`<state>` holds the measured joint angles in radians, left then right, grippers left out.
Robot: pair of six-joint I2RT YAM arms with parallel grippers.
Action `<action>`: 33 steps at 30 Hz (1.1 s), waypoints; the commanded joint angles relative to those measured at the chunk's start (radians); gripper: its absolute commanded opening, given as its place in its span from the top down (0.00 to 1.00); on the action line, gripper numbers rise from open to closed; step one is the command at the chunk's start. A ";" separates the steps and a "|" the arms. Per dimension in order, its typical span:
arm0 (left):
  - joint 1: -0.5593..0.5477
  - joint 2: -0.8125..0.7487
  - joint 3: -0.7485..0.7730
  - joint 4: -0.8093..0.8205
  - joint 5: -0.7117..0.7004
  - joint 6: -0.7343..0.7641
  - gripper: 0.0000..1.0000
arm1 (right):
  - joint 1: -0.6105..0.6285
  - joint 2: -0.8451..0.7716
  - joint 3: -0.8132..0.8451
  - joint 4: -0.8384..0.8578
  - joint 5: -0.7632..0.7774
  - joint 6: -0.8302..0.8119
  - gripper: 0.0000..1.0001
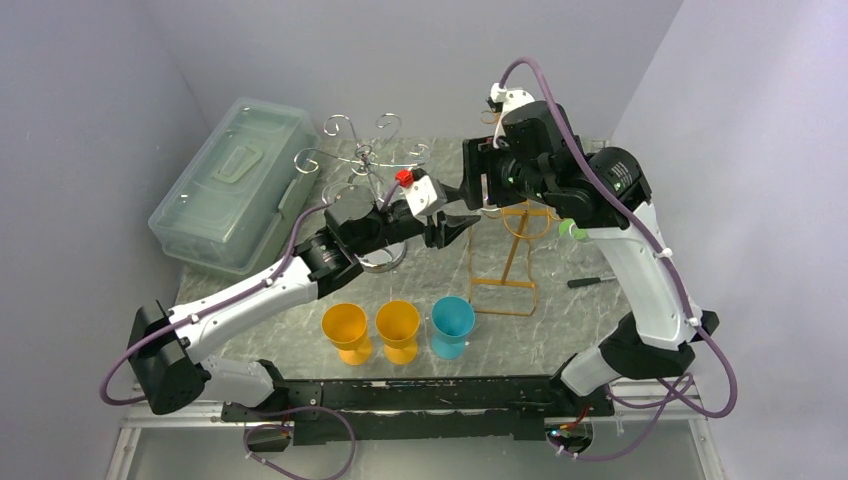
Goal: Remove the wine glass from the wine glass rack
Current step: Pick up the wine glass from the wine rack.
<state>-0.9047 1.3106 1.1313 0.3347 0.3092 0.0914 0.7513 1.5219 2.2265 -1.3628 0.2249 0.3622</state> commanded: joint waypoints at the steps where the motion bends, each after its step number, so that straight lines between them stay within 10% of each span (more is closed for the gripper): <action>1: -0.003 0.012 0.011 0.091 -0.017 0.011 0.46 | -0.001 -0.046 0.041 0.062 -0.013 0.016 0.62; 19: -0.004 0.057 0.036 0.133 -0.008 -0.026 0.56 | -0.001 -0.077 0.020 0.101 -0.048 0.033 0.62; 33: -0.003 0.073 0.075 0.136 0.013 -0.085 0.90 | -0.001 -0.121 -0.069 0.176 -0.059 0.041 0.62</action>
<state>-0.9070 1.3849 1.1484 0.4221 0.3145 0.0330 0.7490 1.4456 2.1876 -1.2724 0.1780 0.3893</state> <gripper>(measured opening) 0.169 0.708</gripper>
